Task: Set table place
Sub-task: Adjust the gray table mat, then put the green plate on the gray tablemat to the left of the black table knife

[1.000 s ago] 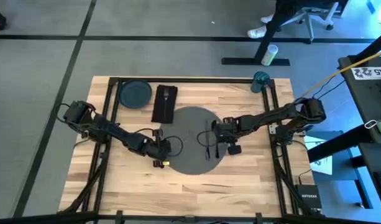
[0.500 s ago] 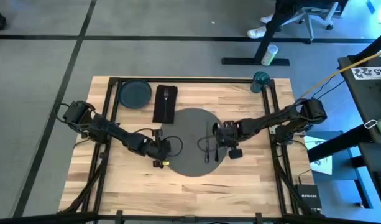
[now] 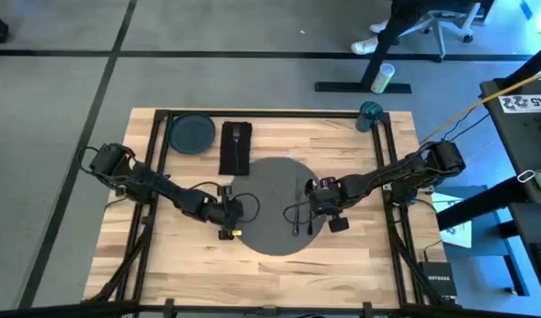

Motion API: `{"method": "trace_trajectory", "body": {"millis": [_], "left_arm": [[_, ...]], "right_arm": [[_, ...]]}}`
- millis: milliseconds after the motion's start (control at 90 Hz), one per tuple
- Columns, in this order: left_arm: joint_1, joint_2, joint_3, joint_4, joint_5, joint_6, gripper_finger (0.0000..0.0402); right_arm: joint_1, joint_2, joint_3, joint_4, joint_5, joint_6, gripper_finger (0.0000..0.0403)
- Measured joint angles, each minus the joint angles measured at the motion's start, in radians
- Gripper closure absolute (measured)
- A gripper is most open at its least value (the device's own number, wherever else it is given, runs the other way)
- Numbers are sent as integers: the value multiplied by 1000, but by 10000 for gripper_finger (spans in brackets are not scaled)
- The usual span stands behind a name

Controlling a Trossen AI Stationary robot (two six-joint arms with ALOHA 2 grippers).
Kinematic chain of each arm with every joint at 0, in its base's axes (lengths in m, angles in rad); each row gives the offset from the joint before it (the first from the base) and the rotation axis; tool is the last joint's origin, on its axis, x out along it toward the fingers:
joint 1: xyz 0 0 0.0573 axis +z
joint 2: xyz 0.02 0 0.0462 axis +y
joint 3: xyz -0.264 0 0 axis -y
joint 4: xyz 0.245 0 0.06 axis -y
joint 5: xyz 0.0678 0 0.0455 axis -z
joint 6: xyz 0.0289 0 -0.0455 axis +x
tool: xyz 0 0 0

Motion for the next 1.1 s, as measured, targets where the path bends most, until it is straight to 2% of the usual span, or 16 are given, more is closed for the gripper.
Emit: {"method": "trace_trajectory", "body": {"millis": [411,856,1100], "left_arm": [[-20,2,6,8,-1,-34,402],[11,2,6,37,13,12,401],[42,2,8,95,33,49,401]], "right_arm": [[8,1,-1,-22,-16,20,403],[58,1,-11,-122,-5,49,403],[58,-60,-57,-107,2,83,403]]}}
